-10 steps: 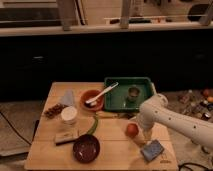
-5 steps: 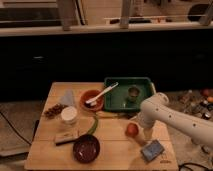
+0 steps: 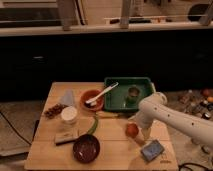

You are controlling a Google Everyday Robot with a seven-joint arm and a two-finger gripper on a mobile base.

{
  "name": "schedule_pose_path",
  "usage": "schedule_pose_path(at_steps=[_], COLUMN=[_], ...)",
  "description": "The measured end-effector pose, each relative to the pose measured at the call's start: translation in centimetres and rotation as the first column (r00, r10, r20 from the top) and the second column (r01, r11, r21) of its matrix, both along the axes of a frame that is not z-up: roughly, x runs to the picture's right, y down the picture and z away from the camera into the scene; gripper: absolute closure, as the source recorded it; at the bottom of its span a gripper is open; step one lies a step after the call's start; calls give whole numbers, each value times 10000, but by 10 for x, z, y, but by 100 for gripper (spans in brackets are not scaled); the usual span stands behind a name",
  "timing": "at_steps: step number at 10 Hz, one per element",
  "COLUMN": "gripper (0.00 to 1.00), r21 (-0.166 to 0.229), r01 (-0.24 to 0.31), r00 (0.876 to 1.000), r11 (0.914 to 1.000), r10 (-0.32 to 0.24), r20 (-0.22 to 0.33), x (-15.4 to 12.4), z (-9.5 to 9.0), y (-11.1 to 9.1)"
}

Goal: Place apple in purple bowl

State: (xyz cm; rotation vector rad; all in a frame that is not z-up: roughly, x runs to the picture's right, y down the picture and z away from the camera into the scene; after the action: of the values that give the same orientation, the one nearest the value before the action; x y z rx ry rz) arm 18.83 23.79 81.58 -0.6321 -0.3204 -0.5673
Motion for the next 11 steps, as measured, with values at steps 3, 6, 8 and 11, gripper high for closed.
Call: schedule_pose_path(at_steps=[3,6,8,11], gripper=[22,47,65,96], r21=[-55,-56,-55,-32], r01=[374,504,498,523], r00=[9981,9966,9964,9959], r11=[9993,9987,9987,9986], r10=[-371,-499,-493,-519], r20=[485,652,693,735], x=[-13,-14,-13,-9], z=[-2,-4,-6,-8], y=[2,3,1,-3])
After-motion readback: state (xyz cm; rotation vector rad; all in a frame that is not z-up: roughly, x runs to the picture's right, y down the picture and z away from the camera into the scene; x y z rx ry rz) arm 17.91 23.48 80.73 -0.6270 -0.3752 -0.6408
